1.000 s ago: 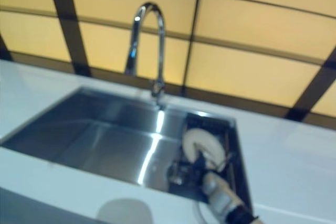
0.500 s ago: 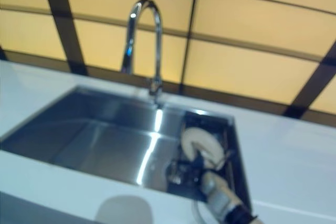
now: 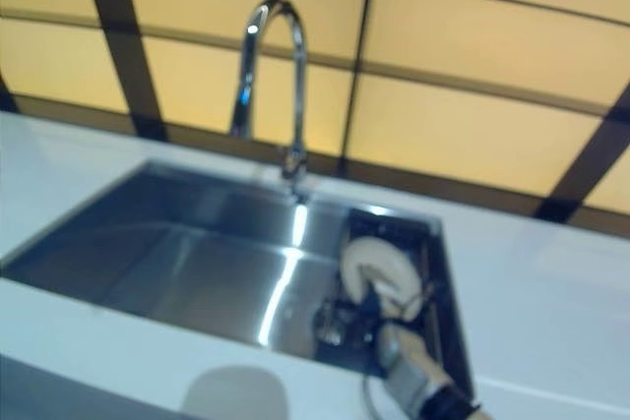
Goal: Take plates into dishwasher
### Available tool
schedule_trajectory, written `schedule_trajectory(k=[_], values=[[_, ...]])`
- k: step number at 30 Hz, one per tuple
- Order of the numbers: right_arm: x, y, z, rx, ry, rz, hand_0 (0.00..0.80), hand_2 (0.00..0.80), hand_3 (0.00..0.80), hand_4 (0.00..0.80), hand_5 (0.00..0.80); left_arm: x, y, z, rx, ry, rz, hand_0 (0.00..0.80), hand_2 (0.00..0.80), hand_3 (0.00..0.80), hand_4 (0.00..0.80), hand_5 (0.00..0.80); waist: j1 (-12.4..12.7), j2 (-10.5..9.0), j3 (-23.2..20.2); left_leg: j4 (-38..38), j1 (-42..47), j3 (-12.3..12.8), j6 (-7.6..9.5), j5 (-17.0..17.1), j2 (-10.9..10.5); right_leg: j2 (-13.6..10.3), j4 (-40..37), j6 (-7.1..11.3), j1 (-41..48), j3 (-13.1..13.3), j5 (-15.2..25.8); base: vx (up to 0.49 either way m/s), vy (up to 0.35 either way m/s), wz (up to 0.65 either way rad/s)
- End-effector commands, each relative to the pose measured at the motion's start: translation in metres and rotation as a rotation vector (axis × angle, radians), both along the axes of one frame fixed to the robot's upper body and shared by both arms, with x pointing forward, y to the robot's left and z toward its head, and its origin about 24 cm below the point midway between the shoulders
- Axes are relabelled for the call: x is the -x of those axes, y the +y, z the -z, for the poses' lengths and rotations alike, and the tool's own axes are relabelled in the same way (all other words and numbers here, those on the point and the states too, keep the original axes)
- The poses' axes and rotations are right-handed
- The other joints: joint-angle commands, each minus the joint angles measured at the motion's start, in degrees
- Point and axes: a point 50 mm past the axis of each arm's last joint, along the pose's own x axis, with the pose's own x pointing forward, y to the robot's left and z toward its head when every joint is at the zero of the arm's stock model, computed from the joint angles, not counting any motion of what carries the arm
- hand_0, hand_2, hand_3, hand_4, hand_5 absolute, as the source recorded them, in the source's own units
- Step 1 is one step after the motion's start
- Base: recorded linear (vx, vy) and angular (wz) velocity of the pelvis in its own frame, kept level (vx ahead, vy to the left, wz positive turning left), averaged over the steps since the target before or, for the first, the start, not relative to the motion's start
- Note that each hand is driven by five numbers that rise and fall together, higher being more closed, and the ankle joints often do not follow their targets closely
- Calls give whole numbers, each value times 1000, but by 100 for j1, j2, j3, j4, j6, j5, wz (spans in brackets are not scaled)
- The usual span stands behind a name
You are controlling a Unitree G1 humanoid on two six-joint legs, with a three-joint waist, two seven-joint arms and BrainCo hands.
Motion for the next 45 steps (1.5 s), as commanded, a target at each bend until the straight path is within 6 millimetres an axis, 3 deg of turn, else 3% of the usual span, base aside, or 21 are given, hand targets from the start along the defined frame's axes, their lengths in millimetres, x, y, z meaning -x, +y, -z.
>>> schedule_trajectory(k=[1, 17, 45], values=[[-5, -6, -5, 118, -85, 29, 0, 0, 0, 0, 0, -16, -9, -3, -2, -28, 70, 0, 0, 0, 0, 0, 211, 140, -21, 306, -323, -157, 326, -424, -189, -292, 880, 529, -266, -24, -390, 23, -8, 7], [-13, -46, -19, 143, -177, 174, 0, 0, 0, 0, 0, -2, 5, -1, -16, -4, 73, 0, 0, 0, 0, 0, 259, 146, -42, 369, -220, -217, 351, -483, -199, -342, 951, 575, -192, -75, -343, 23, 2, 4], [-1, -80, -14, 149, -218, 284, 0, 0, 0, 0, 0, 16, 12, 2, -20, 37, 67, 0, 0, 0, 0, 0, 177, 75, -120, 251, 39, -158, 380, -509, -195, -256, 718, 604, -52, 57, -220, 0, 0, 0]])
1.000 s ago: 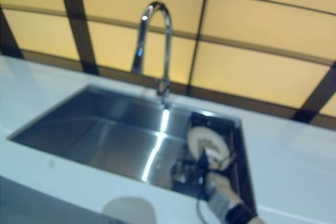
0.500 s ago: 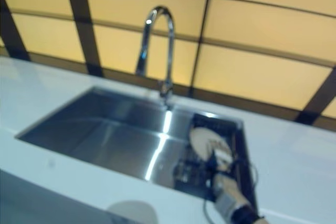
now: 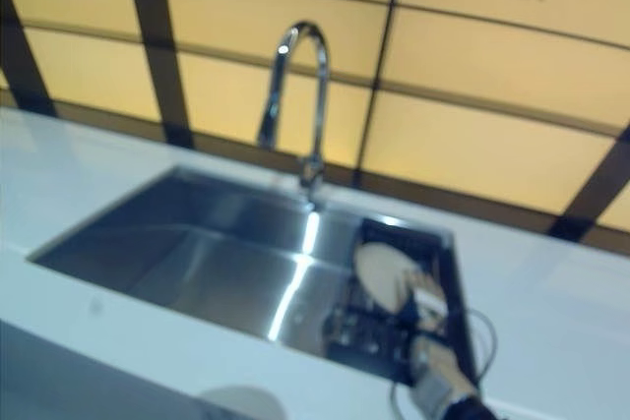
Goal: Take plates into dishwasher
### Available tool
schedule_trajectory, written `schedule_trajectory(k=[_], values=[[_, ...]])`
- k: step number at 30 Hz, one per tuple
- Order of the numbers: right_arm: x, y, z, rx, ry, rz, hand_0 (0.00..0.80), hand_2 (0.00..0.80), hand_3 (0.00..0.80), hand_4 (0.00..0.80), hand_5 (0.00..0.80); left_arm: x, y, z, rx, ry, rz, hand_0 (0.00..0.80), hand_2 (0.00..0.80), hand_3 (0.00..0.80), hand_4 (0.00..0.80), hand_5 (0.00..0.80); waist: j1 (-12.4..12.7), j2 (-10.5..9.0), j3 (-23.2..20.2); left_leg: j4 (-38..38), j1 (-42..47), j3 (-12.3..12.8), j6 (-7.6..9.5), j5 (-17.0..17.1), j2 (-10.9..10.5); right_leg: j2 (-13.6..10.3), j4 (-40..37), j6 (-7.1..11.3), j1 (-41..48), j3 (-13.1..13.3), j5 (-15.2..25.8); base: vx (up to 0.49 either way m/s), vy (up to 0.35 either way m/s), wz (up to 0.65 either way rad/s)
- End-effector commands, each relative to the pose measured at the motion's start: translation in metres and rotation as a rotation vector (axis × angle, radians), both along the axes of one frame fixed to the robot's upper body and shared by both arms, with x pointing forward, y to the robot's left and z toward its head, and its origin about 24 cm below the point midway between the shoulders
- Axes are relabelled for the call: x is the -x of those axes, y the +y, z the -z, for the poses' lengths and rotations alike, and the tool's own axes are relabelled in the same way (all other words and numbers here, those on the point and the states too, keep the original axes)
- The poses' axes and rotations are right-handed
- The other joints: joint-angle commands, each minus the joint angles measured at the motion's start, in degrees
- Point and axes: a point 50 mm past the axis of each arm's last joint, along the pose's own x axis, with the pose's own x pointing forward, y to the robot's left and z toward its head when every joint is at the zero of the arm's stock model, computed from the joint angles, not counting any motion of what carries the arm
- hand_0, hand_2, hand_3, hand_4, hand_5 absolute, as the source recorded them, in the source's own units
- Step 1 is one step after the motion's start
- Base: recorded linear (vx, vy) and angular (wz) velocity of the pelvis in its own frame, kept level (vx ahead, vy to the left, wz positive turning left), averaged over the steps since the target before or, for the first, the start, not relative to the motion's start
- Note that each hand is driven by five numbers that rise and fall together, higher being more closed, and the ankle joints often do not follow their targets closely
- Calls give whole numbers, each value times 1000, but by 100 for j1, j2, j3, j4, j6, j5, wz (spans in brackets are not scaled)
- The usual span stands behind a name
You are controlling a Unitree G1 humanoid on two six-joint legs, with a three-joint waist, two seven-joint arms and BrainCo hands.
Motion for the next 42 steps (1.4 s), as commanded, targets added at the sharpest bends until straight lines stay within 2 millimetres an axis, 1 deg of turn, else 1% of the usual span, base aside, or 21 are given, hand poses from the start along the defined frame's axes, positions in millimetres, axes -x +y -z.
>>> schedule_trajectory(k=[1, 9, 15, 20, 27, 36, 42], values=[[-10, -20, -29, 84, -149, 39, 0, 0, 0, 0, 0, 0, -3, 1, -12, 13, 63, 0, 0, 0, 0, 0, 40, 127, -119, 248, -163, -32, 346, -521, -186, -233, 586, 515, -253, 52, -136, 0, 0, 0], [-10, -21, -29, 65, -142, 20, 0, 0, 0, 0, 0, 3, 1, 1, -20, 20, 64, 0, 0, 0, 0, 0, 68, 104, -104, 244, -177, -9, 334, -511, -178, -229, 554, 524, -247, -1, -118, 0, 0, 0], [-13, -6, -24, 21, -72, -52, 0, 0, 0, 0, 0, 0, 2, 0, -25, 20, 68, 0, 0, 0, 0, 0, 100, 80, -57, 264, -190, -1, 326, -508, -174, -228, 564, 515, -244, -45, -127, 0, 0, 0], [-16, 9, -21, -7, -27, -101, 0, 0, 0, 0, 0, -2, -2, 0, -21, 16, 74, 0, 0, 0, 0, 0, 117, 80, -20, 308, -215, 6, 320, -508, -179, -233, 558, 502, -245, -53, -115, 0, 0, 0], [-17, 25, -13, -51, 43, -144, 0, 0, 0, 0, 0, -8, -4, -1, -25, 11, 83, 0, 0, 0, 0, 0, 144, 90, 48, 372, -261, 0, 317, -510, -189, -250, 579, 488, -255, -64, -115, 0, 0, 0], [-21, 42, -16, -61, 29, -175, 0, 0, 0, 0, 0, -15, -10, -2, -15, -5, 91, 0, 0, 0, 0, 0, 177, 135, 139, 477, -365, -14, 325, -514, -206, -277, 611, 471, -298, -66, -116, 0, 0, 0], [-22, 44, -16, -55, 11, -165, 0, 0, 0, 0, 0, -16, -14, -2, -7, -4, 96, 0, 0, 0, 0, 0, 198, 171, 160, 540, -419, -25, 325, -520, -226, -313, 613, 473, -312, -83, -109, 0, 0, 0]])
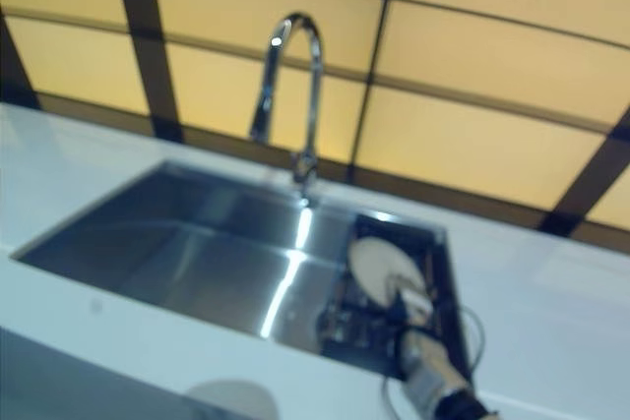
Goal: Take plates into dishwasher
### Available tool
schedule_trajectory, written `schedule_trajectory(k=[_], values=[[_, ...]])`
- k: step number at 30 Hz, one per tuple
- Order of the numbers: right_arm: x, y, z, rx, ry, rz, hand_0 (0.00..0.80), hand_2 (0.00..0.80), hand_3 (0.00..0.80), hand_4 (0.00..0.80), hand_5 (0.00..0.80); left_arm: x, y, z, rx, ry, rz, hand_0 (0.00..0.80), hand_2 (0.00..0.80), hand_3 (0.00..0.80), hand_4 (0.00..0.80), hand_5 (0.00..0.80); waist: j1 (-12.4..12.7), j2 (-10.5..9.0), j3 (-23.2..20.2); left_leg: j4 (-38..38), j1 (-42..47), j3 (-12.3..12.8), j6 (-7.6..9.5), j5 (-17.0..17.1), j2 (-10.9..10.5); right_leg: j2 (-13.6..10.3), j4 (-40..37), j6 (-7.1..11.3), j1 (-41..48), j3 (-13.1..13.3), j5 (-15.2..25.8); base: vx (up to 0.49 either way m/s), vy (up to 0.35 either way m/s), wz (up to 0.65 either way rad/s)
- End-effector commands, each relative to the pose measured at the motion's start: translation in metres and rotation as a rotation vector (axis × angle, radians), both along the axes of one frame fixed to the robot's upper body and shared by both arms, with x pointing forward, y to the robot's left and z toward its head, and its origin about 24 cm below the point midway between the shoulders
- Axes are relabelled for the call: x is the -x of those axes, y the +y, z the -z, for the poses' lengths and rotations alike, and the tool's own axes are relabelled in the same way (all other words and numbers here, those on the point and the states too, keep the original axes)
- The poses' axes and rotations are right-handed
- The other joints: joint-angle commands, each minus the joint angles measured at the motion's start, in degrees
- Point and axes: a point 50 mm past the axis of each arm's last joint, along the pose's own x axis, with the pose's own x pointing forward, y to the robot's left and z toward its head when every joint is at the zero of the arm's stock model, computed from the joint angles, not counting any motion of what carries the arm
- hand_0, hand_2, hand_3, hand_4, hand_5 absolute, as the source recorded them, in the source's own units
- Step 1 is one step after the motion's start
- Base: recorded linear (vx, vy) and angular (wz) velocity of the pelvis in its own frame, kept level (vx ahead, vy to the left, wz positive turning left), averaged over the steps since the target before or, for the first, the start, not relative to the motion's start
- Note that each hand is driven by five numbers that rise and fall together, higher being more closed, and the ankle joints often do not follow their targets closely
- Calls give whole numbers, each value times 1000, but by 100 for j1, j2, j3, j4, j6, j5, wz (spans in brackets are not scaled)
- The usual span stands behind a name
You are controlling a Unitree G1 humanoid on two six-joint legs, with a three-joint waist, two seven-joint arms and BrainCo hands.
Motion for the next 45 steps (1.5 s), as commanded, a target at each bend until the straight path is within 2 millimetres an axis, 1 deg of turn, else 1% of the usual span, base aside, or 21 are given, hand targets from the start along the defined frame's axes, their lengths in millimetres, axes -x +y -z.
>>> schedule_trajectory(k=[1, 8, 9, 10, 11, 13, 18, 24, 28, 31, 32, 34, 35, 37, 42, 45], values=[[-13, 22, -18, 10, -90, -56, 0, 0, 0, 0, 0, -12, -19, 1, 13, -6, 97, 0, 0, 0, 0, 0, 180, 195, 47, 480, -375, -83, 350, -506, -228, -315, 666, 438, -301, -68, -64, 7, 3, 3], [-19, 22, -26, 35, -116, -35, 0, 0, 0, 0, 0, -13, -21, 1, 18, 0, 105, 0, 0, 0, 0, 0, 217, 217, 70, 531, -410, -95, 341, -519, -230, -343, 662, 442, -305, -92, -60, 2, 0, 1], [-20, 22, -27, 34, -120, -29, 119, 119, 119, 119, 119, -12, -21, 1, 18, -1, 104, 0, 0, 0, 0, 0, 225, 218, 72, 533, -412, -102, 339, -519, -229, -341, 663, 441, -305, -94, -59, 0, 0, 0], [-22, 21, -30, 36, -126, -21, 402, 402, 402, 402, 402, -13, -21, 1, 17, -2, 104, 0, 0, 0, 0, 0, 233, 215, 67, 531, -421, -103, 337, -514, -227, -343, 664, 442, -312, -105, -57, 0, 0, 0], [-22, 21, -30, 36, -126, -21, 402, 402, 402, 402, 402, -13, -21, 1, 17, -2, 104, 0, 0, 0, 0, 0, 232, 215, 67, 531, -421, -103, 337, -514, -227, -343, 664, 442, -313, -105, -57, 0, 0, 0], [-24, 19, -32, 43, -131, -12, 455, 455, 455, 455, 455, -13, -21, 1, 18, -2, 105, 0, 0, 0, 0, 0, 245, 224, 71, 519, -414, -117, 334, -502, -228, -344, 678, 442, -315, -119, -58, 0, 0, 0], [-25, 16, -34, 62, -140, 7, 449, 449, 449, 449, 449, -12, -20, 1, 21, 0, 101, 0, 0, 0, 0, 0, 274, 224, 67, 505, -417, -161, 325, -482, -232, -347, 694, 435, -309, -150, -70, 0, 0, 0], [-24, 12, -32, 69, -142, 18, 486, 486, 486, 486, 486, -11, -21, 2, 24, 1, 101, 0, 0, 0, 0, 0, 283, 238, 60, 471, -385, -195, 324, -468, -231, -357, 741, 436, -297, -180, -103, 2, 6, 2], [-22, 10, -31, 74, -147, 18, 477, 477, 477, 477, 477, -9, -20, 2, 23, 3, 97, 0, 0, 0, 0, 0, 278, 245, 47, 450, -363, -216, 326, -469, -236, -363, 745, 439, -285, -194, -118, 1, 6, 2], [-21, 9, -31, 73, -155, 22, 496, 496, 496, 496, 496, -9, -20, 2, 22, 5, 96, 0, 0, 0, 0, 0, 270, 247, 48, 441, -344, -215, 321, -468, -231, -368, 753, 444, -280, -204, -117, 0, 0, 0], [-21, 8, -32, 81, -160, 23, 536, 536, 536, 536, 536, -9, -20, 2, 22, 5, 95, 0, 0, 0, 0, 0, 269, 248, 46, 438, -338, -210, 320, -469, -230, -369, 752, 444, -273, -206, -119, 0, 0, 0], [-22, 5, -36, 88, -177, 29, 577, 577, 577, 577, 577, -9, -18, 2, 23, 3, 92, 0, 0, 0, 0, 0, 263, 249, 47, 434, -327, -200, 322, -468, -224, -367, 752, 445, -264, -206, -119, 0, 4, 2], [-22, 3, -38, 87, -187, 34, 662, 662, 662, 662, 662, -9, -18, 2, 22, 2, 90, 0, 0, 0, 0, 0, 256, 243, 52, 430, -317, -200, 322, -473, -222, -361, 748, 448, -257, -199, -117, -2, -2, 5], [-23, -1, -43, 80, -210, 44, 800, 800, 800, 800, 800, -8, -16, 2, 19, 1, 88, 0, 0, 0, 0, 0, 245, 227, 53, 421, -306, -190, 317, -473, -212, -352, 746, 453, -256, -198, -110, -1, -3, 2], [-24, -18, -64, 45, -283, 71, 800, 800, 800, 800, 800, -7, -9, 0, 10, -3, 76, 0, 0, 0, 0, 0, 194, 166, 52, 392, -256, -165, 314, -483, -184, -323, 734, 479, -249, -160, -80, 0, 0, 0], [-22, -27, -67, 33, -303, 74, 800, 800, 800, 800, 800, -4, -6, 0, 8, -1, 71, 0, 0, 0, 0, 0, 155, 140, 26, 372, -224, -138, 314, -496, -171, -313, 725, 487, -238, -141, -80, 0, 0, 0]])
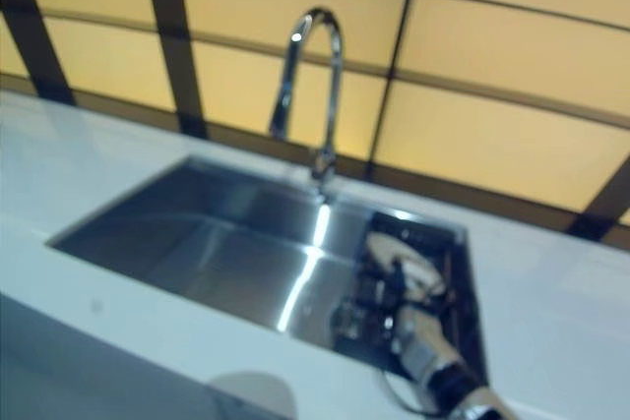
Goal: Take plates into dishwasher
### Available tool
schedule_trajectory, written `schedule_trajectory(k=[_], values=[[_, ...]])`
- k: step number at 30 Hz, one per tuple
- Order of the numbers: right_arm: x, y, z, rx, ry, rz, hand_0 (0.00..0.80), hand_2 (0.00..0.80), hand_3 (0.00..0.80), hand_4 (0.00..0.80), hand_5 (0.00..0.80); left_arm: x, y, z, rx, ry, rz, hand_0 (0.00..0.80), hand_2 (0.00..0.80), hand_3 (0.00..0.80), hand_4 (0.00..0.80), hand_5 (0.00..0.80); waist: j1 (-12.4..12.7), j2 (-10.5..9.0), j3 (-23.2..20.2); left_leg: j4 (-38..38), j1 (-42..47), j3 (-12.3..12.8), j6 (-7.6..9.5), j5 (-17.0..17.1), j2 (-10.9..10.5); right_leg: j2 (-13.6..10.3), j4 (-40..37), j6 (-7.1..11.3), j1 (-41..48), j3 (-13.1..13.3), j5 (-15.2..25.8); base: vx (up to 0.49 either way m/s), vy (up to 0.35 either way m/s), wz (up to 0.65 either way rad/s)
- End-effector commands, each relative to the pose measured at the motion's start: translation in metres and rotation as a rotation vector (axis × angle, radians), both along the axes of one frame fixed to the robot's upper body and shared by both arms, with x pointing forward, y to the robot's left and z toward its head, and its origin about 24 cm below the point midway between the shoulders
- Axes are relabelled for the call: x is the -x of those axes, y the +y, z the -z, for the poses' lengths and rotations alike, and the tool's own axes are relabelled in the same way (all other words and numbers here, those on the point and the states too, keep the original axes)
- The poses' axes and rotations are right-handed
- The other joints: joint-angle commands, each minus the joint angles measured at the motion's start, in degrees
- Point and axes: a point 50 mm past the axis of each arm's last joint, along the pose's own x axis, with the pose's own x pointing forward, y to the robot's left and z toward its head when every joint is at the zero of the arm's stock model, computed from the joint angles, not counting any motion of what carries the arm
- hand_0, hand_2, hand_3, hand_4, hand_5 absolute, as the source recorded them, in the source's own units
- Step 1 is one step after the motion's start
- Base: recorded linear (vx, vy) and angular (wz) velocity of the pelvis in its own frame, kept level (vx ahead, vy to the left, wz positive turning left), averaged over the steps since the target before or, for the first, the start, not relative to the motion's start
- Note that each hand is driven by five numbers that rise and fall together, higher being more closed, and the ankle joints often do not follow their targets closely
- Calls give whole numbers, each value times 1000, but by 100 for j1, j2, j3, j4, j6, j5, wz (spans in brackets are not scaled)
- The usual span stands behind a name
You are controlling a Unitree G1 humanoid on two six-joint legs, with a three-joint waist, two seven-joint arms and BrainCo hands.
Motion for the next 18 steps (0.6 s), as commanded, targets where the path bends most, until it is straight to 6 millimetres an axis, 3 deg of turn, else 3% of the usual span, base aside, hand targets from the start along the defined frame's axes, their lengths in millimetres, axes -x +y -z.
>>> schedule_trajectory(k=[1, 10, 18], values=[[-1, -24, -28, -8, -101, 12, 800, 800, 800, 800, 800, 7, -1, 3, -8, 27, 59, 0, 0, 0, 0, 0, 10, 69, -139, 207, -157, 28, 323, -482, -132, -267, 664, 514, -293, 3, -73, 0, 0, 0], [10, -41, -35, -62, -157, -16, 800, 800, 800, 800, 800, 18, 1, 6, -6, 33, 44, 0, 0, 0, 0, 0, -113, 32, -250, 120, -10, 103, 321, -511, -119, -235, 586, 517, -190, 78, -74, 3, 8, -5], [18, -49, -62, -99, -275, -57, 800, 800, 800, 800, 800, 24, 0, 9, -2, 38, 19, 0, 0, 0, 0, 0, -220, 42, -335, 64, 68, 171, 321, -538, -124, -208, 531, 508, -140, 159, -87, -7, 11, -3]])
